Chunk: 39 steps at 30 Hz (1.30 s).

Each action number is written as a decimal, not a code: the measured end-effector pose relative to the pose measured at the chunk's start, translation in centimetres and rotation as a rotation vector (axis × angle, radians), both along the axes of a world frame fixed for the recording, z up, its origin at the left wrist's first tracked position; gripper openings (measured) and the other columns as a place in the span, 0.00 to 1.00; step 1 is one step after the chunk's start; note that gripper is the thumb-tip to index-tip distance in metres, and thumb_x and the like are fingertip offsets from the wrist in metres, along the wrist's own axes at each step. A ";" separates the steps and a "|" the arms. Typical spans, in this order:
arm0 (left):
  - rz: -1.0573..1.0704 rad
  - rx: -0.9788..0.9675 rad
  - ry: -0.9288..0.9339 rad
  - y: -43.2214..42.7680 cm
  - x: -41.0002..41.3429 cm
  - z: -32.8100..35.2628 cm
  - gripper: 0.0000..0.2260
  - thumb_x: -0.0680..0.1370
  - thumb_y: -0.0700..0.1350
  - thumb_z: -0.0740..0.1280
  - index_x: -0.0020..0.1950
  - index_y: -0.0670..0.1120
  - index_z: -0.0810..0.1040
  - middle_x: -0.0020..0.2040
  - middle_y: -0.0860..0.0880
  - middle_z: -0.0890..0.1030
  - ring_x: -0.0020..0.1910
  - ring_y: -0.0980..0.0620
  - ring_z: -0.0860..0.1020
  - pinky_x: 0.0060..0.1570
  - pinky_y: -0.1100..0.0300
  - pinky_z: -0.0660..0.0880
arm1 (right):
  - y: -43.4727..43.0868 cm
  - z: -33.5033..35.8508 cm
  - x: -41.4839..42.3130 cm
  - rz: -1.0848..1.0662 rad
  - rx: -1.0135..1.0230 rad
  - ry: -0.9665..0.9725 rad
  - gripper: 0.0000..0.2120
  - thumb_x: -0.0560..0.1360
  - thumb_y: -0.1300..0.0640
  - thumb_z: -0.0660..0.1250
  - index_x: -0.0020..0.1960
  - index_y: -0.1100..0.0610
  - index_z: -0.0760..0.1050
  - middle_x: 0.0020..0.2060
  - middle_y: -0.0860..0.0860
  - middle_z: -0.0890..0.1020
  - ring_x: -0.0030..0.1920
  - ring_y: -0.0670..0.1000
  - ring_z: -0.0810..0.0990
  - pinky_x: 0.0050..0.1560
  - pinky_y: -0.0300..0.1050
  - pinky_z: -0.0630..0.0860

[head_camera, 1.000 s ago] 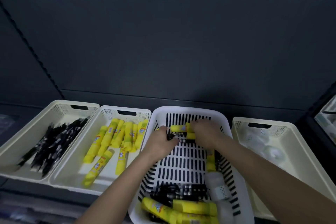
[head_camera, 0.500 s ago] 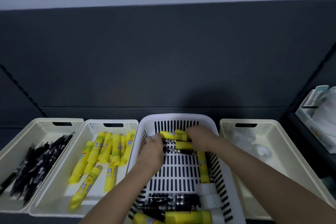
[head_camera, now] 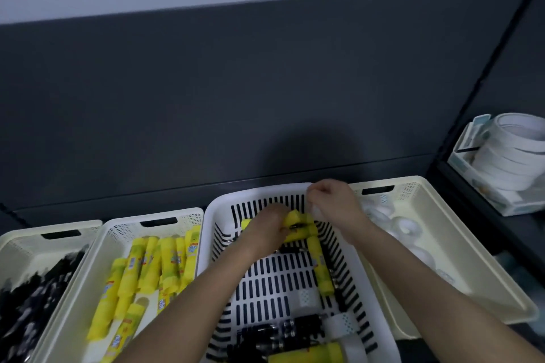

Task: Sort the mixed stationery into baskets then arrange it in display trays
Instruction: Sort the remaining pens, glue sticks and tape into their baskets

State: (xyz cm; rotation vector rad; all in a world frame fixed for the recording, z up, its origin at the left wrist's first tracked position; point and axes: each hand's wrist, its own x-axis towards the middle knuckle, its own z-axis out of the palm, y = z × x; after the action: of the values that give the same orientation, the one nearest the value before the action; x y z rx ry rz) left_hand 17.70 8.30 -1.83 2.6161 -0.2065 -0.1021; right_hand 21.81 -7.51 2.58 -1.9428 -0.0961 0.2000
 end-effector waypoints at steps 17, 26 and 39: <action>0.065 0.428 -0.023 -0.1 1.2 -1.1 0.24 0.70 0.43 0.69 0.63 0.44 0.66 0.53 0.45 0.77 0.50 0.45 0.77 0.40 0.55 0.71 | -0.7 0.5 -3.6 0.160 -0.083 0.095 0.11 0.72 0.63 0.63 0.38 0.49 0.78 0.39 0.49 0.81 0.42 0.53 0.82 0.37 0.45 0.79; 0.279 -0.191 -0.180 1.9 -0.5 1.1 0.17 0.65 0.42 0.70 0.51 0.50 0.69 0.40 0.53 0.76 0.38 0.51 0.75 0.31 0.59 0.66 | -0.7 0.0 -4.8 0.124 -0.135 0.100 0.07 0.73 0.61 0.63 0.44 0.60 0.80 0.34 0.52 0.80 0.37 0.51 0.79 0.41 0.45 0.79; 0.461 -1.789 0.381 6.7 -5.1 3.7 0.13 0.71 0.36 0.66 0.55 0.41 0.79 0.46 0.44 0.83 0.47 0.46 0.82 0.45 0.46 0.80 | 1.4 -0.6 -8.1 0.645 -0.458 0.166 0.10 0.71 0.52 0.72 0.47 0.57 0.81 0.41 0.48 0.82 0.40 0.44 0.78 0.44 0.41 0.76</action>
State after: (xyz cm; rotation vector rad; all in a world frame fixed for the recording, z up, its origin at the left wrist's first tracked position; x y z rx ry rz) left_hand 12.63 15.03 1.86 0.7817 0.3274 -0.1463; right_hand 13.76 -6.14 2.01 -2.2808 -0.6142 0.8703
